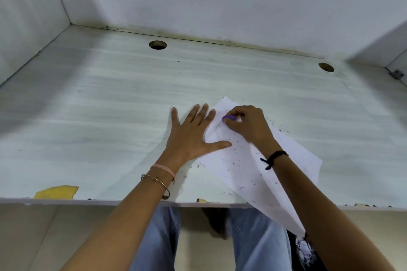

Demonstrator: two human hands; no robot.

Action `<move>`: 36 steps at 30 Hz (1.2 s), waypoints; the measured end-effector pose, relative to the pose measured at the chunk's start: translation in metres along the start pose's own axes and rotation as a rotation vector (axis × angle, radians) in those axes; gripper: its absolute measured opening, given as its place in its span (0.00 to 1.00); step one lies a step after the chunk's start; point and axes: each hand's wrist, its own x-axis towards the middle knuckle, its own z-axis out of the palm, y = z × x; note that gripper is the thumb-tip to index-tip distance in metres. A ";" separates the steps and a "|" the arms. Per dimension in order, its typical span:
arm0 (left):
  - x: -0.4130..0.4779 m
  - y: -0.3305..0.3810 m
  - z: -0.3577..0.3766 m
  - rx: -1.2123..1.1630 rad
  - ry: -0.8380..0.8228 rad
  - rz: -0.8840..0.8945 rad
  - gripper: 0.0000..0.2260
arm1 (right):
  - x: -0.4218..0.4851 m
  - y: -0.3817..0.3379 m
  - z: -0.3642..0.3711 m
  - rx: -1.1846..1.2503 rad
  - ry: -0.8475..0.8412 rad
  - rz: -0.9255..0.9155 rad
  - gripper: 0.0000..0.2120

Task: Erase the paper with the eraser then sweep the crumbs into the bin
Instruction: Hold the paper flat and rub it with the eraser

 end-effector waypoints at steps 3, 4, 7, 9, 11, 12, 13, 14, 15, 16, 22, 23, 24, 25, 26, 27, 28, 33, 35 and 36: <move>0.000 -0.001 0.001 0.001 0.009 0.005 0.46 | 0.001 -0.006 0.002 -0.053 -0.029 0.015 0.02; 0.001 0.000 0.001 0.009 0.016 0.010 0.47 | -0.005 -0.012 0.006 -0.064 -0.098 -0.029 0.02; 0.001 0.000 0.000 0.017 0.003 0.006 0.47 | -0.010 -0.013 0.005 -0.102 -0.170 -0.071 0.02; -0.001 0.000 -0.001 -0.010 -0.005 0.000 0.46 | 0.005 0.001 -0.006 -0.085 -0.047 0.053 0.03; -0.001 0.000 -0.001 -0.012 0.001 0.003 0.47 | 0.009 0.002 -0.008 -0.086 0.018 0.108 0.03; -0.001 0.000 -0.001 -0.006 0.007 0.008 0.47 | 0.005 -0.003 -0.003 -0.106 -0.007 0.064 0.03; 0.000 0.000 0.000 0.006 0.016 0.012 0.48 | -0.002 -0.010 0.004 -0.122 -0.068 -0.001 0.03; 0.001 -0.001 0.001 0.021 0.024 0.018 0.49 | -0.011 -0.017 0.010 -0.121 -0.142 -0.066 0.02; 0.001 -0.001 0.001 0.031 0.027 0.020 0.49 | -0.017 -0.019 0.013 -0.121 -0.191 -0.102 0.02; 0.001 -0.001 0.000 0.031 0.022 0.018 0.48 | -0.014 -0.016 0.010 -0.121 -0.190 -0.097 0.02; 0.000 0.000 -0.001 0.000 0.006 0.008 0.47 | 0.005 -0.003 -0.002 -0.114 -0.065 0.011 0.02; 0.000 0.000 0.000 0.008 0.010 0.012 0.47 | -0.004 -0.009 0.003 -0.122 -0.143 -0.057 0.02; 0.000 0.000 0.000 0.015 0.013 0.013 0.48 | -0.013 -0.013 0.005 -0.126 -0.208 -0.108 0.02; 0.001 0.000 0.000 0.019 0.013 0.011 0.48 | -0.014 -0.011 0.003 -0.129 -0.225 -0.120 0.02; 0.001 0.000 0.000 0.015 0.010 0.005 0.47 | -0.008 -0.004 -0.001 -0.125 -0.186 -0.087 0.02; 0.001 0.000 0.000 0.009 0.005 0.002 0.47 | 0.001 0.004 -0.007 -0.113 -0.111 -0.022 0.02; 0.000 0.000 0.001 0.003 0.004 0.000 0.47 | 0.009 0.010 -0.014 -0.094 -0.032 0.047 0.02; 0.001 0.000 0.001 0.021 0.014 0.004 0.48 | -0.008 -0.009 0.004 -0.110 -0.158 -0.071 0.02; 0.001 0.000 0.000 0.019 0.016 0.003 0.48 | -0.008 -0.007 0.003 -0.121 -0.177 -0.086 0.02; 0.001 0.000 0.000 0.007 0.011 0.001 0.48 | 0.001 0.000 -0.002 -0.114 -0.117 -0.040 0.02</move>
